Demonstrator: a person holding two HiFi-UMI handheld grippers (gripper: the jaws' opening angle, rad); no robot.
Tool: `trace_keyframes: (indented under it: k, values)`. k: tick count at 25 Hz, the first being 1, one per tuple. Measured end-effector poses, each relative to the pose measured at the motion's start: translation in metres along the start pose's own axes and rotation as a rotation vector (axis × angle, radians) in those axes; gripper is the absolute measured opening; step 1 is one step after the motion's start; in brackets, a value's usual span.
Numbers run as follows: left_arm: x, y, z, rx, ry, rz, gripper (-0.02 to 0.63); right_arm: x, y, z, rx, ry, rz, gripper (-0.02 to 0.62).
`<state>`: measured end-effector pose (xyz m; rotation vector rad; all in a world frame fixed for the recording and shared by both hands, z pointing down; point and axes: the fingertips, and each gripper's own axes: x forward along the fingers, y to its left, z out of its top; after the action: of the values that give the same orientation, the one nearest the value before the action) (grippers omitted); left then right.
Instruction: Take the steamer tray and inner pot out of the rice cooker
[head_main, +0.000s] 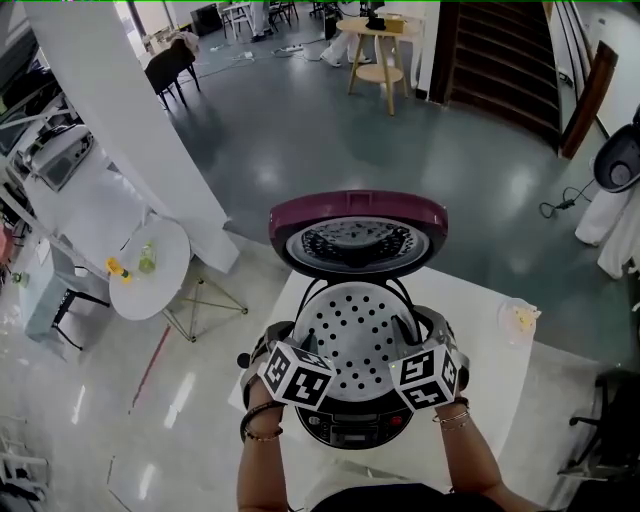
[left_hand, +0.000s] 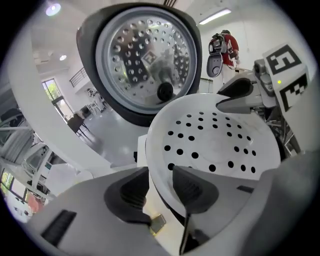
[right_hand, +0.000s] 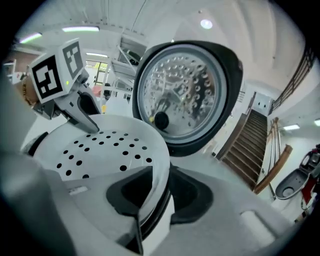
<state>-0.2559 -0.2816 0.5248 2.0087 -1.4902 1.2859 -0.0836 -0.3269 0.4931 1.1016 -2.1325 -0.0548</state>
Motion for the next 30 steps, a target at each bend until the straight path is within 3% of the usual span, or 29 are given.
trace_keyframes:
  k: [6, 12, 16, 20, 23, 26, 30]
  values:
    - [-0.051, -0.013, 0.030, 0.029, -0.115, 0.038, 0.126, -0.056, -0.028, 0.026, 0.107, -0.148, -0.069, 0.071]
    - [-0.077, -0.056, 0.077, 0.168, -0.217, 0.055, 0.121, -0.109, -0.070, -0.007, 0.291, -0.247, -0.163, 0.058]
    - [-0.078, -0.110, 0.114, 0.327, -0.270, -0.001, 0.121, -0.149, -0.098, -0.060, 0.455, -0.257, -0.273, 0.052]
    - [-0.066, -0.195, 0.162, 0.570, -0.324, -0.057, 0.121, -0.199, -0.137, -0.137, 0.657, -0.261, -0.411, 0.046]
    - [-0.050, -0.261, 0.189, 0.745, -0.343, -0.149, 0.121, -0.229, -0.151, -0.198, 0.857, -0.256, -0.505, 0.038]
    - [-0.025, -0.317, 0.198, 0.891, -0.322, -0.235, 0.123, -0.247, -0.153, -0.252, 1.035, -0.241, -0.579, 0.026]
    - [0.023, -0.365, 0.195, 1.031, -0.233, -0.310, 0.129, -0.247, -0.149, -0.300, 1.146, -0.197, -0.647, 0.025]
